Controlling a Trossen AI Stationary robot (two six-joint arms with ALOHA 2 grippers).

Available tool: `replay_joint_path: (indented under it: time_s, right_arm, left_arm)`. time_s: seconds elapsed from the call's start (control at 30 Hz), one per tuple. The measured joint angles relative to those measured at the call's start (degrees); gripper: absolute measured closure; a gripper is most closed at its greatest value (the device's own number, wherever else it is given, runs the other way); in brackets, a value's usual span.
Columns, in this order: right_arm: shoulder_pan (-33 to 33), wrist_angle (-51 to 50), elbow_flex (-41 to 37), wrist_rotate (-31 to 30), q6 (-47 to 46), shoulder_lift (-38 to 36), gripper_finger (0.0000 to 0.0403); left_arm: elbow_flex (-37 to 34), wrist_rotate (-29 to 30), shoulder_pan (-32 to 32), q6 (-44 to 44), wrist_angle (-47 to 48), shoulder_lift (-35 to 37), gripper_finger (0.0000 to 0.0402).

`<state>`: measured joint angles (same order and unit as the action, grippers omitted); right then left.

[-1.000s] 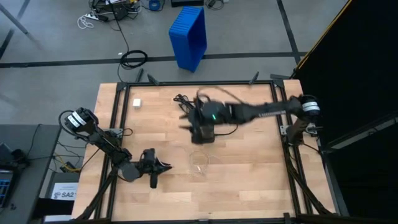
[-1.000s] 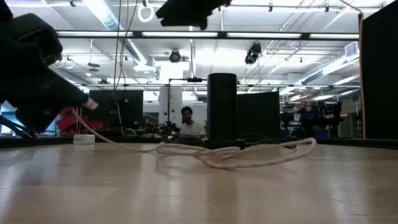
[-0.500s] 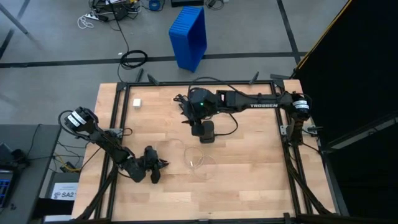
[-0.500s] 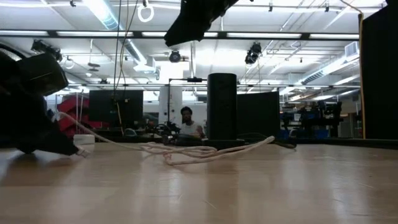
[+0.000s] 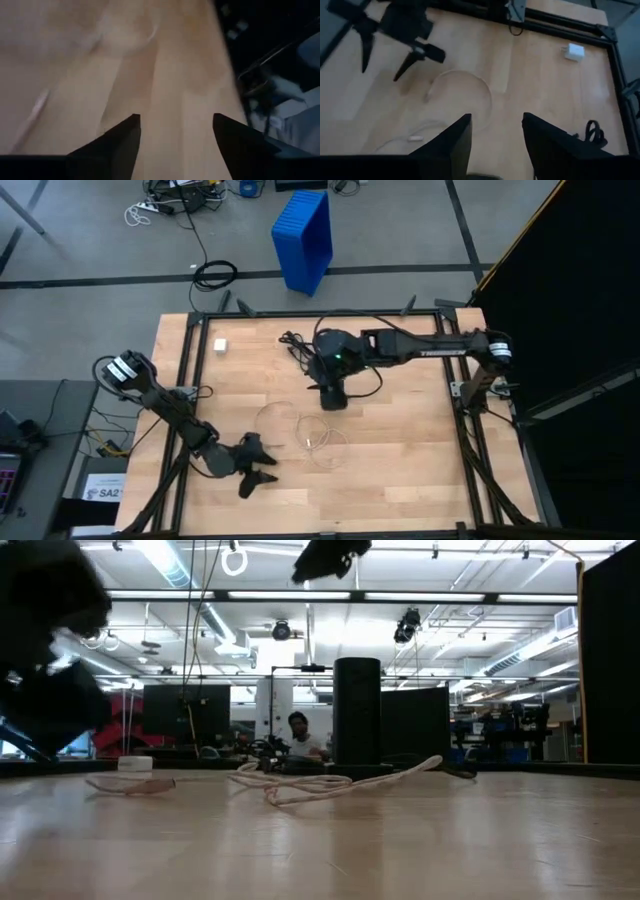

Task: Plug in charger
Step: Insert the charger cable into the charger adapter

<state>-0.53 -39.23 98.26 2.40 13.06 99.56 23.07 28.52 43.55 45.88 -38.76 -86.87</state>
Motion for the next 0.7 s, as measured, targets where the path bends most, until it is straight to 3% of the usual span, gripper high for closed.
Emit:
replay_joint_path:
  time_s: [0.13,0.27,0.5,0.7]
  right_arm:
    - [-3.3,0.4,-1.5,0.0,-1.1,-2.2,0.0257]
    - [-7.0,2.7,-6.7,-1.5,-2.6,-4.1,0.0258]
    - [-14.7,20.1,-25.8,-5.2,-6.2,-13.9,0.0271]
    - [-18.3,40.1,-44.7,-12.5,-10.2,-23.3,0.0278]
  left_arm:
    - [2.0,9.8,-1.0,-6.6,3.8,5.8,0.0164]
    - [2.7,18.1,-4.8,-5.1,17.8,13.9,0.017]
    - [7.1,19.4,-17.4,1.5,47.4,25.5,0.0186]
    - [14.3,22.6,-31.7,3.6,67.5,27.3,0.0189]
